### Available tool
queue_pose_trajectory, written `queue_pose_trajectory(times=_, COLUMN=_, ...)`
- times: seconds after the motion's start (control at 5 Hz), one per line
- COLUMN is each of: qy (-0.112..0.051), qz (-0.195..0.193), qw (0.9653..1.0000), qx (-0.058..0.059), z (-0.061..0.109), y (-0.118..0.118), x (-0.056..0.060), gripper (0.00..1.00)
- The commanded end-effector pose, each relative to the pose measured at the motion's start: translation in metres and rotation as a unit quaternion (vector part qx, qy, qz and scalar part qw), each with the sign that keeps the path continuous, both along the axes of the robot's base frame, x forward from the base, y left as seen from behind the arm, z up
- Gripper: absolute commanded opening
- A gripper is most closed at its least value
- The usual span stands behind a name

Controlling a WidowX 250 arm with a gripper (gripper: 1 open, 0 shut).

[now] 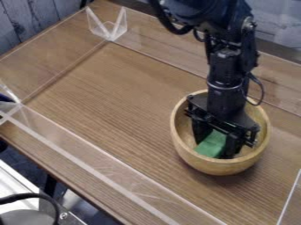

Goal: Remove the green block from inside the brown bowl and put it on the table

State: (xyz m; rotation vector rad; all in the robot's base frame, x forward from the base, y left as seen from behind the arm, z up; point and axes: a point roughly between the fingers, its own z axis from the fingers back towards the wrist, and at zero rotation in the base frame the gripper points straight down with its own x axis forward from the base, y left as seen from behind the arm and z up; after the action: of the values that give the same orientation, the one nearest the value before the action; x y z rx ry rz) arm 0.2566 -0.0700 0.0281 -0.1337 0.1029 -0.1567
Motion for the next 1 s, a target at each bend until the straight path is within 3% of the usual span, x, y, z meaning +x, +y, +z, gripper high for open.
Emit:
queue_pose_trajectory(times=0.0, qy=-0.024, qz=-0.009, qw=0.9997, qx=0.000, z=0.007, y=-0.002, x=0.000, gripper=0.00)
queue_pose_trajectory(times=0.2, qy=-0.032, qz=-0.023, qw=0.9992, qx=0.008, z=0.005, y=-0.004, x=-0.002, gripper=1.00)
queue_pose_trajectory(times=0.4, qy=-0.040, qz=-0.034, qw=0.9985, qx=0.014, z=0.000, y=-0.006, x=-0.004, gripper=0.00)
queue_pose_trajectory(times=0.6, qy=-0.037, qz=-0.022, qw=0.9990, qx=0.009, z=-0.003, y=-0.007, x=-0.002, gripper=1.00)
queue_pose_trajectory(times=0.8, qy=-0.033, qz=-0.011, qw=0.9994, qx=0.004, z=-0.009, y=-0.006, x=0.001, gripper=0.00)
